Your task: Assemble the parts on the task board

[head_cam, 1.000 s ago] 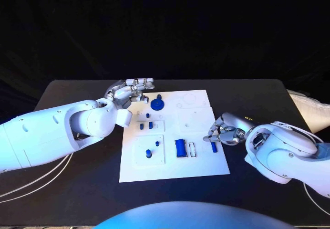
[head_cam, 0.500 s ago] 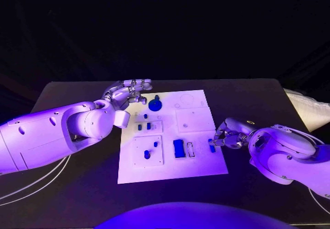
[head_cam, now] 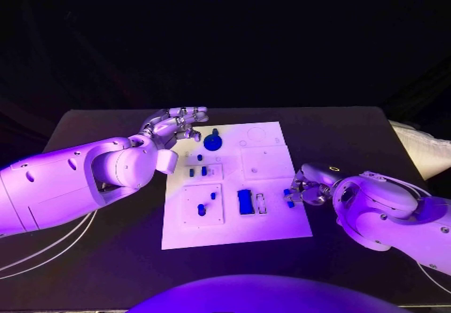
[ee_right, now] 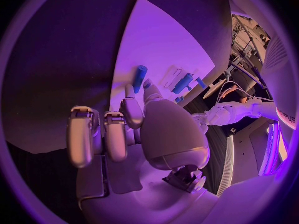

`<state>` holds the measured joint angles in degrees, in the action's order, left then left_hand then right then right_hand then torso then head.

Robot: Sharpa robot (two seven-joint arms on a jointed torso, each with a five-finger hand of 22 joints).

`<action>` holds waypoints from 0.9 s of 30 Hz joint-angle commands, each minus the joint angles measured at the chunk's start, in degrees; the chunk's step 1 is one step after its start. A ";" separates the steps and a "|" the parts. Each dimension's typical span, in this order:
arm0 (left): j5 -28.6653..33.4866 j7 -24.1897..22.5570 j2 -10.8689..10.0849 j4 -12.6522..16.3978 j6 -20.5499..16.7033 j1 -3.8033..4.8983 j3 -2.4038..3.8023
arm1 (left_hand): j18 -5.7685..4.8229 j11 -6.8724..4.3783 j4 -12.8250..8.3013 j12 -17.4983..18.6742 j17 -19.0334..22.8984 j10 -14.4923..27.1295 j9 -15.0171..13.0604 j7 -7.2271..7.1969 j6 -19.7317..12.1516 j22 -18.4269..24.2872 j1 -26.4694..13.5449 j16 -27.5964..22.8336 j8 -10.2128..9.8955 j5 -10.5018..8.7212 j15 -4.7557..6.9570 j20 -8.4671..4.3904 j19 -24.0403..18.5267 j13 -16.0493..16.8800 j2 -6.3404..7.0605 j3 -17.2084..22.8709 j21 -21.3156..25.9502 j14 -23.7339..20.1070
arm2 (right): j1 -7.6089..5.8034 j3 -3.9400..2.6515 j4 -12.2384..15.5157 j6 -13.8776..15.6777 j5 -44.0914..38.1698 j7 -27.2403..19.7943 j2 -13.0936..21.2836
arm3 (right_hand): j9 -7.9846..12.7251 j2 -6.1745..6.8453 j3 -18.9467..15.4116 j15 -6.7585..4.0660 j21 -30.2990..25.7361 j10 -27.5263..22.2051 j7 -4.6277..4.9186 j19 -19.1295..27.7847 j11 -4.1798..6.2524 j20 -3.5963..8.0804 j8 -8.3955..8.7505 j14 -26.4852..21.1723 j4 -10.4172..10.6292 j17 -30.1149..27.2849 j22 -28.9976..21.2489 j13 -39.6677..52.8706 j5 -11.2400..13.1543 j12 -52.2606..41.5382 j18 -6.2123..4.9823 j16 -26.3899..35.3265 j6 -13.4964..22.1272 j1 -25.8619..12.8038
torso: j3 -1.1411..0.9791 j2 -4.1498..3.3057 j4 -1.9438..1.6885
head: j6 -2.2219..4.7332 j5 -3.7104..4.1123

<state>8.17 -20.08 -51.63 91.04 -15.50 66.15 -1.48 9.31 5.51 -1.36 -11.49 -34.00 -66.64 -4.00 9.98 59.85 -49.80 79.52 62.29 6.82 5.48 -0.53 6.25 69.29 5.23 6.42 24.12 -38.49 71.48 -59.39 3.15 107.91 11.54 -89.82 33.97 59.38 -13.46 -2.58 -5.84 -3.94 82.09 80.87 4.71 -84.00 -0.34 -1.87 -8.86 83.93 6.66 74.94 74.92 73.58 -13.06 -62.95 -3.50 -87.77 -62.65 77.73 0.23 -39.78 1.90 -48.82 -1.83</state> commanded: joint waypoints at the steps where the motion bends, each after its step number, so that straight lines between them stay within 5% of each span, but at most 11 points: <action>1: -0.30 -0.13 0.03 0.06 1.23 0.00 0.03 | 0.94 0.01 -0.28 -0.05 0.06 0.46 0.07 0.01 -0.34 0.05 0.30 -0.19 0.36 0.13 -0.14 0.15 -0.36 0.06 -0.26 -0.15 0.17 -0.38 | 0.32 0.12 -0.32 -4.98 -5.40 0.37 -0.40 | 0.21 -0.18 1.36 -0.11 -0.21 0.00 -0.05 -0.63 0.43 -0.09 0.39 5.33 -1.05 11.62 0.25 -0.14 2.88 0.25 0.38 -0.19 -0.64 2.31 | 0.00 0.01 -0.04 | -0.11 -0.12; 12: -0.43 0.13 -0.05 0.05 1.50 -0.02 0.02 | 0.95 0.04 -0.29 -0.11 0.22 0.51 0.07 0.03 -0.37 0.17 0.27 -0.26 0.38 0.13 -0.17 0.16 -0.44 0.05 -0.28 -0.19 0.34 -0.49 | 1.22 0.19 -0.92 -11.82 -13.86 0.59 -2.17 | 0.52 0.67 4.28 -0.17 0.05 -0.08 -0.16 -0.78 0.54 -0.01 0.75 5.45 -3.98 12.23 0.84 -0.24 5.23 0.72 0.50 -0.52 -1.70 5.07 | -0.02 0.01 0.01 | -0.32 -0.25; 19: -0.51 0.41 -0.03 0.03 1.77 -0.03 0.01 | 0.97 0.07 -0.28 -0.14 0.40 0.59 0.08 0.07 -0.43 0.28 0.20 -0.33 0.38 0.12 -0.19 0.18 -0.52 0.04 -0.26 -0.26 0.50 -0.59 | 1.38 0.22 -0.81 -14.58 -15.82 0.72 -2.64 | 0.72 1.63 4.55 -0.02 0.03 -0.22 0.07 -0.75 0.35 -0.09 1.11 5.43 -4.05 12.18 0.85 -0.50 5.82 1.27 0.52 -0.48 -1.74 4.02 | 0.01 0.05 0.02 | -0.36 -0.09; 27: -0.59 0.62 0.09 0.08 2.01 -0.03 0.00 | 0.99 0.11 -0.25 -0.16 0.51 0.69 0.09 0.10 -0.50 0.39 0.11 -0.38 0.38 0.11 -0.23 0.20 -0.60 0.03 -0.24 -0.33 0.66 -0.67 | 1.50 0.28 -1.35 -14.37 -15.88 0.89 -3.61 | 1.04 2.48 5.87 -0.01 -0.01 -0.10 0.03 -0.73 0.41 -0.16 1.66 5.43 -3.47 12.20 0.85 -0.43 2.40 1.36 0.50 -0.46 -2.04 2.12 | 0.06 0.06 0.01 | -0.40 0.11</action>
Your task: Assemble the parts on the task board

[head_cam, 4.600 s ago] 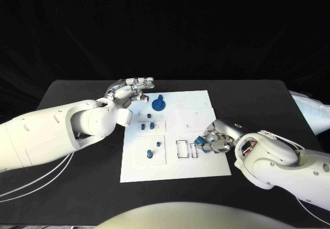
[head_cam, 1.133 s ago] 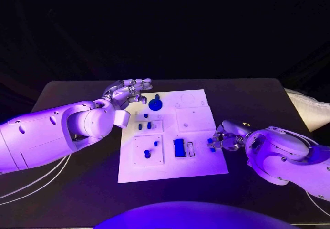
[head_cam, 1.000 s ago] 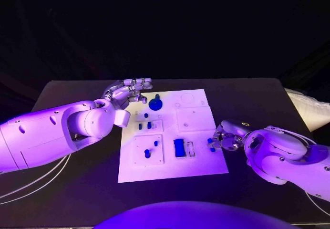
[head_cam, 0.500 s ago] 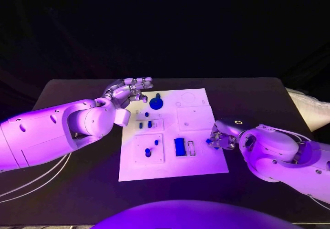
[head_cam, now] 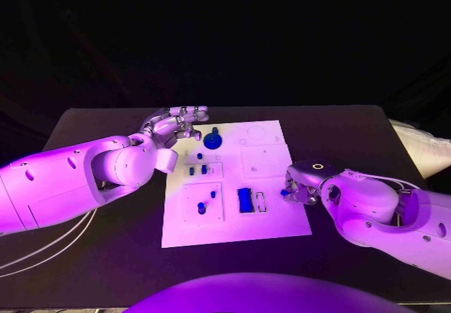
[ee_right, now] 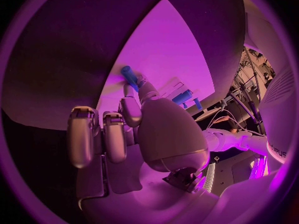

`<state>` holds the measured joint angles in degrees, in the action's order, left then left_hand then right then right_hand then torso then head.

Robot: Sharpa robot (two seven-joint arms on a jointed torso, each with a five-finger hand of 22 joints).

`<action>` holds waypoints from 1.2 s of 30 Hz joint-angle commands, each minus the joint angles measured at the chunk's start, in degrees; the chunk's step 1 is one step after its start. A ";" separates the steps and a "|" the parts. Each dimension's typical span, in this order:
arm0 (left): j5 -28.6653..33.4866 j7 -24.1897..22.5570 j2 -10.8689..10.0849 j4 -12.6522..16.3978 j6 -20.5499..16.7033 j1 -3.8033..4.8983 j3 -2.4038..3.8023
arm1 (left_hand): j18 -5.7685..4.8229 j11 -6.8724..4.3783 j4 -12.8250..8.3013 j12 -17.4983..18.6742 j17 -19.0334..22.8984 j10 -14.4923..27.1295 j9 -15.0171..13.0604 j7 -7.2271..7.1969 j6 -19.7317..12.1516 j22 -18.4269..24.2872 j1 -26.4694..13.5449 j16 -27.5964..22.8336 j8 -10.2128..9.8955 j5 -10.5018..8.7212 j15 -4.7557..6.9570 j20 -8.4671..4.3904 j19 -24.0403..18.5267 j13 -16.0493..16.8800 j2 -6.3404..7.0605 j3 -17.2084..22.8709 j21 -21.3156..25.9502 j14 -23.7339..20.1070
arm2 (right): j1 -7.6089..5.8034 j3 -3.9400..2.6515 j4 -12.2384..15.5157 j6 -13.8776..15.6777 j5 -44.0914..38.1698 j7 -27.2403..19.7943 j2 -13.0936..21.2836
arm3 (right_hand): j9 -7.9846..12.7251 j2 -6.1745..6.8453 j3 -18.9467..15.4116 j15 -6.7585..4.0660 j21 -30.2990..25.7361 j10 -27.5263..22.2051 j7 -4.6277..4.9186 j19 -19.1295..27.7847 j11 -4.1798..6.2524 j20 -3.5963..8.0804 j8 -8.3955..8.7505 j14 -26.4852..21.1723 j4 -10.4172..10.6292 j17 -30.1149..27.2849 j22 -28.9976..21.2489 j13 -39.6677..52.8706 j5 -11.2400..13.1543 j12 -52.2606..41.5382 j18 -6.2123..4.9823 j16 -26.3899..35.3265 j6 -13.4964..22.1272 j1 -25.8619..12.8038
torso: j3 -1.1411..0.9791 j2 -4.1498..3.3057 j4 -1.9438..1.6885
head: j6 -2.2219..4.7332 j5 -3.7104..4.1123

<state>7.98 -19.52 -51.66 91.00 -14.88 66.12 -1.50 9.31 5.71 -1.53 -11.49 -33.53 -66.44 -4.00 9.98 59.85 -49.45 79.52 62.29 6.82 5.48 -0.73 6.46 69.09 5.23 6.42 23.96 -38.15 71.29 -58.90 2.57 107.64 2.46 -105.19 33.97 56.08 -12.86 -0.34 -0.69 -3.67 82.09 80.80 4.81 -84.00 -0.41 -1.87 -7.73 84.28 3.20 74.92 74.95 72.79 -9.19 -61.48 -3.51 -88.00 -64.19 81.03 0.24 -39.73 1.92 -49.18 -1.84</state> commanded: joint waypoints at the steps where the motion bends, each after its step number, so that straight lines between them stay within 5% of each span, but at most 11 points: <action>1: -0.41 0.08 0.13 0.13 1.40 -0.01 0.03 | 1.00 -0.08 -0.08 -0.17 0.13 0.53 0.09 0.11 -0.53 0.11 0.08 -0.42 0.37 0.10 -0.04 0.00 -0.45 0.03 -0.24 -0.19 0.44 -0.53 | 1.06 0.87 -1.14 -4.85 -0.51 0.94 -0.39 | 0.46 0.21 1.05 -0.32 0.01 0.03 -0.13 -0.75 0.54 -0.14 0.54 5.08 -0.02 12.22 0.86 0.44 -2.36 -0.24 0.50 -0.24 -0.62 -1.18 | 0.05 0.00 -0.04 | -0.05 0.16; 7: -0.44 0.13 0.12 0.17 1.44 -0.01 0.03 | 1.01 -0.07 -0.07 -0.18 0.20 0.56 0.09 0.12 -0.55 0.18 0.05 -0.45 0.37 0.10 -0.05 0.01 -0.49 0.03 -0.23 -0.22 0.53 -0.57 | 1.33 0.90 -0.83 1.47 0.52 1.29 -0.35 | 0.53 -0.07 5.35 -0.66 0.22 0.39 -0.46 -0.94 0.89 0.19 0.66 5.13 -1.12 12.41 1.22 1.04 -10.36 -1.02 0.57 -0.34 -1.42 -0.27 | 0.01 -0.01 0.02 | -0.02 0.14; 10: -0.48 0.15 0.14 0.15 1.44 -0.02 0.02 | 1.01 -0.07 -0.07 -0.18 0.20 0.56 0.09 0.12 -0.55 0.18 0.05 -0.45 0.37 0.10 -0.05 0.01 -0.49 0.03 -0.23 -0.22 0.53 -0.57 | 1.18 0.82 0.17 7.29 5.11 1.40 0.28 | 0.54 0.64 8.12 -0.59 0.18 0.39 -0.39 -0.95 0.84 0.20 0.89 5.13 -0.95 12.37 1.15 0.96 -14.43 -0.76 0.56 -0.31 -1.42 -1.57 | 0.00 0.02 -0.03 | 0.12 0.18; 16: -0.52 0.19 0.25 0.13 1.43 -0.03 0.01 | 1.04 -0.06 -0.07 -0.19 0.36 0.61 0.10 0.13 -0.59 0.33 0.03 -0.52 0.37 0.10 -0.07 0.02 -0.58 0.02 -0.24 -0.24 0.73 -0.66 | -0.84 0.59 2.26 16.28 20.01 1.29 1.53 | 0.35 2.92 13.71 -0.62 0.08 0.60 -0.44 -0.93 0.85 0.15 1.13 5.11 -0.05 12.28 1.02 0.93 -18.40 -0.46 0.53 -0.23 -1.52 -5.35 | 0.10 -0.03 -0.13 | 0.21 0.37; 24: -0.73 0.22 0.28 0.25 1.52 -0.03 0.01 | 1.05 -0.06 -0.17 -0.24 0.48 0.67 0.10 0.12 -0.64 0.38 0.13 -0.57 0.37 0.12 -0.08 0.04 -0.64 0.02 -0.23 -0.25 0.82 -0.76 | -1.85 0.54 3.12 14.09 37.67 1.38 0.68 | 0.03 3.83 17.19 -0.64 -0.12 1.11 -0.46 -0.83 0.81 0.16 1.14 5.08 1.42 12.10 0.70 1.36 -18.66 -0.97 0.45 -0.10 -1.66 -9.50 | 0.03 -0.09 0.00 | 0.17 0.13; 36: -0.80 0.28 0.16 0.39 1.54 -0.03 0.00 | 1.06 -0.06 -0.19 -0.26 0.53 0.69 0.10 0.13 -0.65 0.40 0.14 -0.59 0.38 0.12 -0.08 0.04 -0.66 0.02 -0.23 -0.26 0.86 -0.80 | -1.84 0.57 1.57 10.24 40.48 1.67 -1.88 | -0.49 4.38 17.25 -0.72 -0.09 1.40 -0.71 -0.89 0.95 0.26 0.76 5.07 3.25 12.02 0.82 1.49 -17.85 -0.94 0.47 -0.04 -2.25 -13.91 | -0.01 -0.05 0.01 | -0.06 -0.13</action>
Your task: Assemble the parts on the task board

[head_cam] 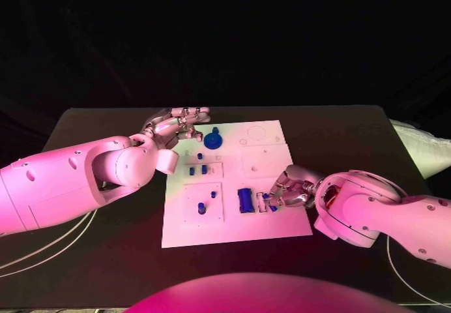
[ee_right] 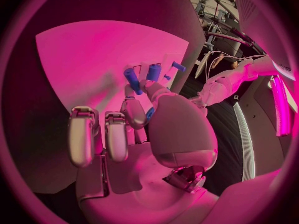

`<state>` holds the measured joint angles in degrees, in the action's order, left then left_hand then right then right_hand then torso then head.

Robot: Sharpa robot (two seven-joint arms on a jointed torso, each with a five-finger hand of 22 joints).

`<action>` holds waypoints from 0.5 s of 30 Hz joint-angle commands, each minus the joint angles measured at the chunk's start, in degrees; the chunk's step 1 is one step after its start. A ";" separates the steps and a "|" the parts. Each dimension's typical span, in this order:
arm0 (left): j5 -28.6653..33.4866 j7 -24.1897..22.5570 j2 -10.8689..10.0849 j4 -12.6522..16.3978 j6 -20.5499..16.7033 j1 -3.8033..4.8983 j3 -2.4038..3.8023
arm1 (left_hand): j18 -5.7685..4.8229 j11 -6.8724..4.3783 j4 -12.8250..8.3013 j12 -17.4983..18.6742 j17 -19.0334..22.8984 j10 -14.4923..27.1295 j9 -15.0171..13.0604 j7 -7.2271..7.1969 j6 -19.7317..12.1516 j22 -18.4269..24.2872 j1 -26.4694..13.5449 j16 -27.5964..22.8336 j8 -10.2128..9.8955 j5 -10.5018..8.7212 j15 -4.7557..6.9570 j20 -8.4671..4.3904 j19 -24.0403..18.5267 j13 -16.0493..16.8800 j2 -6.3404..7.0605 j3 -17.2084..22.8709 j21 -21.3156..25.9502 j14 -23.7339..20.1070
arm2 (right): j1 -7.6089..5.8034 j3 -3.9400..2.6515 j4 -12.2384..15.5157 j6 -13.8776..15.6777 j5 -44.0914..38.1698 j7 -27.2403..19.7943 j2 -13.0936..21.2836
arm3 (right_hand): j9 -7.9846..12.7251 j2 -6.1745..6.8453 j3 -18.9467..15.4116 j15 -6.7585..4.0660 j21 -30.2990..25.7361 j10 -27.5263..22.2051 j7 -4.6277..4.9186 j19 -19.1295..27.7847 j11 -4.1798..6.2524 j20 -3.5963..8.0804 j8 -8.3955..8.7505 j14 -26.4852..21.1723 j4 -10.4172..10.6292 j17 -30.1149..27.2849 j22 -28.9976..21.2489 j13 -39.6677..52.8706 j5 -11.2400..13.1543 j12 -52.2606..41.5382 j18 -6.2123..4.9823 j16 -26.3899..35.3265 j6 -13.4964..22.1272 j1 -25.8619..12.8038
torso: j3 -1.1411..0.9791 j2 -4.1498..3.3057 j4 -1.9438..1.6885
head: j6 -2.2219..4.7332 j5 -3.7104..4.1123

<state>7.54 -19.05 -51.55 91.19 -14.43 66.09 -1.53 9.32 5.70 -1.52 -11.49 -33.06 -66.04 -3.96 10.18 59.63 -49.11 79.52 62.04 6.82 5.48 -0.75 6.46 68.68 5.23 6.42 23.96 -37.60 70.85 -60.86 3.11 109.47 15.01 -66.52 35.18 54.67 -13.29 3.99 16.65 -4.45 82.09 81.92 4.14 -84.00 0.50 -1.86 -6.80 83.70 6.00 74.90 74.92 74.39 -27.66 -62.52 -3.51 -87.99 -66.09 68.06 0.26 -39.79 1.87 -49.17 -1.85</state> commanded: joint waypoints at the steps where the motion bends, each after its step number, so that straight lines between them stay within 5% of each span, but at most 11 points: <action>1: -0.36 -0.19 0.05 0.20 1.09 0.00 0.03 | 1.05 -0.05 -0.19 -0.26 0.06 0.29 0.06 -0.07 -0.44 0.06 0.14 -0.34 0.38 0.12 -0.06 0.04 -0.25 0.02 -0.23 -0.26 0.30 -0.36 | 0.13 0.03 -0.32 -2.27 1.59 0.47 -0.55 | -0.09 0.06 -0.15 0.05 -0.08 0.29 -0.05 -0.90 0.04 0.27 -0.19 5.64 0.56 12.04 0.86 -0.12 0.87 0.14 0.47 -0.04 -0.37 -1.14 | -0.04 0.01 0.07 | -0.06 -0.12; 15: -0.36 -0.10 0.05 0.20 1.16 0.00 0.03 | 1.05 -0.05 -0.19 -0.26 0.06 0.29 0.06 -0.07 -0.44 0.06 0.14 -0.34 0.38 0.12 -0.06 0.04 -0.25 0.02 -0.23 -0.26 0.30 -0.36 | 0.30 0.04 -1.91 -1.81 -6.04 0.71 -2.33 | -0.74 -0.06 -1.10 -0.20 -0.08 0.26 -0.44 -0.95 0.34 0.47 -0.72 5.63 1.44 11.98 0.90 -1.04 3.47 1.69 0.47 0.01 -1.00 -3.14 | -0.08 -0.02 0.03 | -0.10 -0.39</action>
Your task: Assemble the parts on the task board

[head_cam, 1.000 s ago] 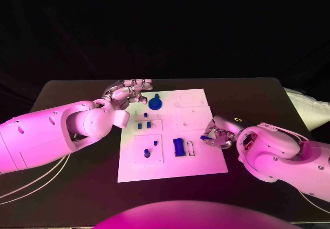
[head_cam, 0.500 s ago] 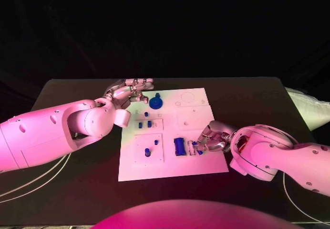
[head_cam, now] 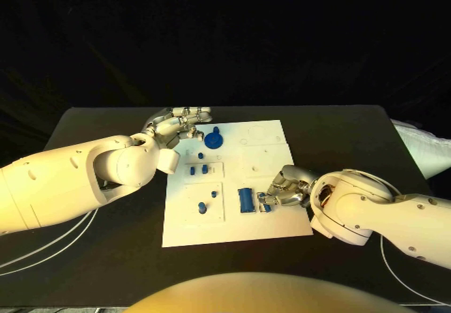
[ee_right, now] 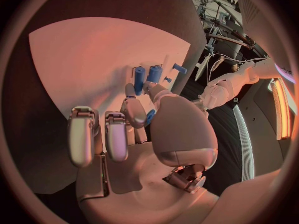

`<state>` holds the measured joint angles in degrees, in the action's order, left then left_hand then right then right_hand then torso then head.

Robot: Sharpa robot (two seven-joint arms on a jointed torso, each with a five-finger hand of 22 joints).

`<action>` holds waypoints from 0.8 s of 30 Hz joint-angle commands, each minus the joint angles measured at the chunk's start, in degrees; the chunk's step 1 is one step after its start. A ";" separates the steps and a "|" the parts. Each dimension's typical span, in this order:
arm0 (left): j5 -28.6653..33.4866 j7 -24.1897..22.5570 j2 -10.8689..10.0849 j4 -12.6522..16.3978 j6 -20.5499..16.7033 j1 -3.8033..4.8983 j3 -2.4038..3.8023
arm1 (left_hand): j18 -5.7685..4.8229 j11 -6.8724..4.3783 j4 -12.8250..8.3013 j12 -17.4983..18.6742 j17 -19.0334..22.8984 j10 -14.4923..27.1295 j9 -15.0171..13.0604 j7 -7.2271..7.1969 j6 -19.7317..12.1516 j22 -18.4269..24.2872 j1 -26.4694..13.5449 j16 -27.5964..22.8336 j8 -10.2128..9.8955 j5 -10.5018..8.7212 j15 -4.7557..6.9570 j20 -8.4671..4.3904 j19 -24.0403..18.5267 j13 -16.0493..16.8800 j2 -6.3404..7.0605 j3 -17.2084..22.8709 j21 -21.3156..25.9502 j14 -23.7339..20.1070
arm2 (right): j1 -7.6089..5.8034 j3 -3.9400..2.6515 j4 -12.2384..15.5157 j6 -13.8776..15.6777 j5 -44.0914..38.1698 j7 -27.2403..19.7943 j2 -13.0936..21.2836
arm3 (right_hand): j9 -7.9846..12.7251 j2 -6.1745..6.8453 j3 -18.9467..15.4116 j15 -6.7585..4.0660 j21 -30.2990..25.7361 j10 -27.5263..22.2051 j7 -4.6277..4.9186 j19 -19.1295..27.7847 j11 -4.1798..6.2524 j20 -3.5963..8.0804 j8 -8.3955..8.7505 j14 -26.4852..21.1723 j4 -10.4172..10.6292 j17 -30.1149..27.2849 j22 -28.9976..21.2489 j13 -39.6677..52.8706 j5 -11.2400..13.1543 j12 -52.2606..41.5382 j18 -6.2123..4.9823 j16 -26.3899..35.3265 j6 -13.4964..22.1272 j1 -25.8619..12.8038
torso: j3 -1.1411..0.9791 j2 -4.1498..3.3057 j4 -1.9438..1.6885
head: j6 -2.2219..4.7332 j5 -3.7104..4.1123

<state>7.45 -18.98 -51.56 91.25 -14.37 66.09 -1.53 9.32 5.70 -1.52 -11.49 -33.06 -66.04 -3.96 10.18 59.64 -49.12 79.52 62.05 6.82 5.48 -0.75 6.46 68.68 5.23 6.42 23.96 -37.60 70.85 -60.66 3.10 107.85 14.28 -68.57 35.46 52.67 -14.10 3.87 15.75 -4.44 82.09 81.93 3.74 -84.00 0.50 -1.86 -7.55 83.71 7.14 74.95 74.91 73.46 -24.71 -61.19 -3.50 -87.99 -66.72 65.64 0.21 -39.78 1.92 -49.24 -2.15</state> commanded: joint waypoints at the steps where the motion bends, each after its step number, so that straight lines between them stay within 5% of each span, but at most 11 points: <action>1: -0.27 -0.16 0.07 0.14 1.12 0.00 0.03 | 1.05 -0.05 -0.19 -0.27 0.06 0.29 0.06 -0.07 -0.44 0.07 0.14 -0.35 0.38 0.12 -0.06 0.04 -0.25 0.02 -0.23 -0.26 0.31 -0.36 | 0.11 0.05 -0.37 -1.16 -4.35 0.44 -0.40 | 0.02 0.03 -0.24 -0.23 -0.09 0.26 -0.06 -0.95 0.36 0.48 0.01 5.63 0.32 11.92 0.90 -0.16 0.73 0.43 0.46 0.02 -0.37 -0.77 | -0.01 -0.01 -0.02 | -0.06 -0.11; 12: -0.27 0.11 0.00 0.17 1.27 0.01 0.03 | 1.05 -0.05 -0.19 -0.27 0.06 0.29 0.06 -0.07 -0.44 0.07 0.14 -0.35 0.38 0.12 -0.06 0.04 -0.25 0.02 -0.23 -0.26 0.31 -0.36 | 0.21 0.06 -0.85 -3.22 -8.14 0.61 -0.87 | -0.45 -0.19 -0.68 -0.37 -0.15 0.39 -0.23 -0.94 0.50 0.61 -0.28 5.63 0.39 11.92 0.85 -0.53 2.69 0.92 0.45 0.02 -0.53 -1.17 | 0.05 0.03 0.00 | -0.23 -0.23; 24: -0.28 0.36 -0.03 0.21 1.52 0.01 0.03 | 1.06 -0.02 -0.20 -0.33 0.11 0.35 0.06 -0.05 -0.48 0.13 0.11 -0.35 0.40 0.12 -0.08 0.06 -0.31 0.01 -0.25 -0.31 0.42 -0.43 | 0.27 0.08 -1.00 -4.65 -2.90 0.45 -1.27 | -1.25 -1.50 -1.36 -0.53 0.11 0.85 -0.54 -1.13 0.73 0.74 -0.89 5.76 1.67 12.51 1.36 -0.75 3.82 1.02 0.56 -0.36 -1.15 -3.00 | 0.04 0.02 0.01 | -0.26 -0.38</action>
<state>7.38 -18.56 -51.63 91.29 -14.10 66.09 -1.53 9.32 5.70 -1.68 -11.49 -33.00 -66.04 -3.97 10.18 59.64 -49.04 79.52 62.07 7.05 5.48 -0.76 6.46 68.68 5.22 6.42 23.80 -37.39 70.85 -60.49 3.14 106.70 11.44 -73.22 35.83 51.59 -15.29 2.41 14.40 -4.63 82.09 82.63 3.11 -84.00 1.03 -1.45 -8.13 83.92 8.49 74.93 74.95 72.68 -21.14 -60.19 -3.50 -87.99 -67.52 63.18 0.26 -39.74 1.92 -49.51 -2.50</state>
